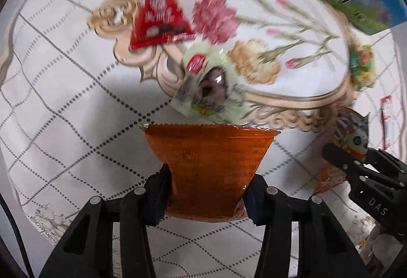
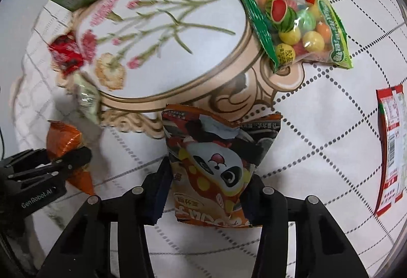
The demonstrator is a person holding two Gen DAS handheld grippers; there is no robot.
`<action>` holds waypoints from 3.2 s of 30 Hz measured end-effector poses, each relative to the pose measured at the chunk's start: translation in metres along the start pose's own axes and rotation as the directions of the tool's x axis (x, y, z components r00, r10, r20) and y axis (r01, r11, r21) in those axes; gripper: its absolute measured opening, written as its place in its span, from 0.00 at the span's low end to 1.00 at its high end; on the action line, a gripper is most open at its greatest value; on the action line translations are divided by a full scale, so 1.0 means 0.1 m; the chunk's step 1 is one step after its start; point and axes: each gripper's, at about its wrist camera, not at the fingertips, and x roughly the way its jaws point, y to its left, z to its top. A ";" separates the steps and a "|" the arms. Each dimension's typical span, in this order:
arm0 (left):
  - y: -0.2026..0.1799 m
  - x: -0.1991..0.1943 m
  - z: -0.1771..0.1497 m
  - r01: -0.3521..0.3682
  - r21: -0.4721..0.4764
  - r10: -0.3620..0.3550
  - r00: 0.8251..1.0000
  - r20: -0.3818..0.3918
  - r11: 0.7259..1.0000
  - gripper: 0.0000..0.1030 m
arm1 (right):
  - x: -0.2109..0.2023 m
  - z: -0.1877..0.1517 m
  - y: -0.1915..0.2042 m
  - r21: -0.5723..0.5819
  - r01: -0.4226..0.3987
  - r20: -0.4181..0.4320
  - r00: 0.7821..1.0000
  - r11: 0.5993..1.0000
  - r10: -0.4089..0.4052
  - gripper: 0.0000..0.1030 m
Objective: Organize snacks
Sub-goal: 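Carry the orange bag and panda bag into the box and open both tools, then lift both open tools out of the box toward the remaining snacks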
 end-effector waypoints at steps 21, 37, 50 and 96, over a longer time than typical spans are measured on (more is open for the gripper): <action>-0.18 -2.57 1.61 0.157 0.089 -0.178 0.916 0.360 0.984 0.44 | -2.39 1.42 -0.21 -0.052 -0.076 0.431 0.898 0.996 0.091 0.48; -0.12 -1.21 2.85 0.051 0.013 -0.051 0.995 0.082 0.999 0.45 | -1.27 2.45 -0.40 -0.042 0.082 0.246 0.967 0.996 -0.069 0.48; -0.17 -1.28 2.91 0.053 0.018 -0.055 0.989 0.137 0.998 0.83 | -1.15 2.49 -0.56 -0.017 0.091 0.165 0.982 0.996 -0.087 0.92; 0.10 -2.27 1.10 -0.007 -0.090 0.048 0.891 0.452 0.996 0.83 | -2.19 0.87 -0.63 0.069 0.023 0.363 0.931 0.997 -0.046 0.92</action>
